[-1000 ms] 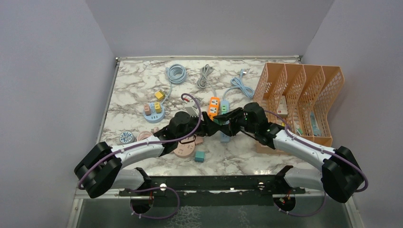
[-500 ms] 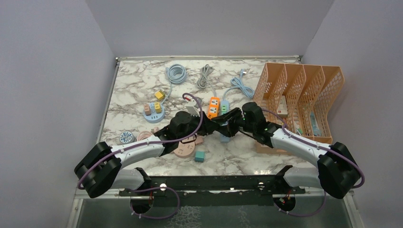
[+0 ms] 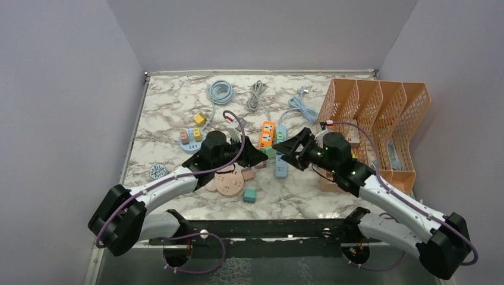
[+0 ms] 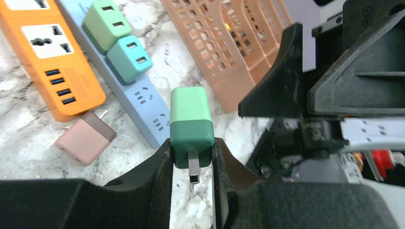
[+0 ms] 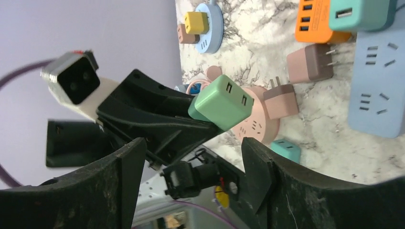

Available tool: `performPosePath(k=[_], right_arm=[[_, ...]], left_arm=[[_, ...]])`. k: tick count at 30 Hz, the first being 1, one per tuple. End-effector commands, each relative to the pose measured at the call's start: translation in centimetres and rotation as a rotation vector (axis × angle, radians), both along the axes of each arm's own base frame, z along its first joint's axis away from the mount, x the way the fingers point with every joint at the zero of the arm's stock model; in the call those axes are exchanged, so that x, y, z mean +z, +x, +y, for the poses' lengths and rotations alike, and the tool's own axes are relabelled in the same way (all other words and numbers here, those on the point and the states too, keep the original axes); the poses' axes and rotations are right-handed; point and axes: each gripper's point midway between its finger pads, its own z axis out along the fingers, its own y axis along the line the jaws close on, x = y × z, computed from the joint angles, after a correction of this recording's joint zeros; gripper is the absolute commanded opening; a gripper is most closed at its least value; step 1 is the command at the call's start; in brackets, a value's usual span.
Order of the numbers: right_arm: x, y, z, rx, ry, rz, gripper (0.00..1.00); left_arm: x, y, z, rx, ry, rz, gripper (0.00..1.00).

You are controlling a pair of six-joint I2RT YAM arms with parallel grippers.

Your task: Insert the plug

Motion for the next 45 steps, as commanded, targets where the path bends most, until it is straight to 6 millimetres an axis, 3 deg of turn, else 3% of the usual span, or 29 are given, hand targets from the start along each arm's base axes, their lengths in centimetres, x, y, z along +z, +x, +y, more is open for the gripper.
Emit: performPosePath(k=[1, 7, 12, 18, 26, 37, 39, 41, 42, 45], right_arm=[[1.3, -1.3, -1.6, 0.119, -0.175, -0.322, 0.73], [6.8, -4.5, -1.3, 0.314, -0.158, -0.668, 0.71], [10.8, -7.2, -0.1, 0.454, -0.035, -0.808, 0.7], [14.7, -9.3, 1.0, 0.562, 0.101, -0.921, 0.68], [16.8, -9.9, 1.9, 0.635, 0.182, -0.953, 0.58], [14.9, -9.5, 2.6, 0.671, 0.175, -0.889, 0.27], [14.6, -9.3, 2.6, 0.666, 0.166, -0.878, 0.18], [14.4, -8.7, 2.6, 0.641, 0.143, -0.862, 0.08], [14.1, -8.4, 2.6, 0.622, 0.124, -0.852, 0.04], [13.1, -6.8, 2.2, 0.544, 0.045, -0.808, 0.01]], left_arm=[[5.3, -2.7, -0.1, -0.231, -0.116, -0.068, 0.0], [11.2, -6.6, 0.0, -0.472, -0.223, -0.136, 0.0], [16.1, -9.3, 0.7, -0.599, -0.285, -0.236, 0.0], [19.2, -10.9, 1.3, -0.673, -0.316, -0.307, 0.0], [19.5, -10.6, 1.1, -0.67, -0.316, -0.314, 0.0], [19.0, -9.3, 0.8, -0.598, -0.312, -0.291, 0.0], [18.6, -9.1, 0.7, -0.585, -0.309, -0.283, 0.0], [18.1, -8.7, 0.6, -0.564, -0.303, -0.269, 0.1], [17.6, -8.4, 0.5, -0.547, -0.295, -0.258, 0.2], [15.3, -6.8, 0.5, -0.458, -0.226, -0.223, 0.46]])
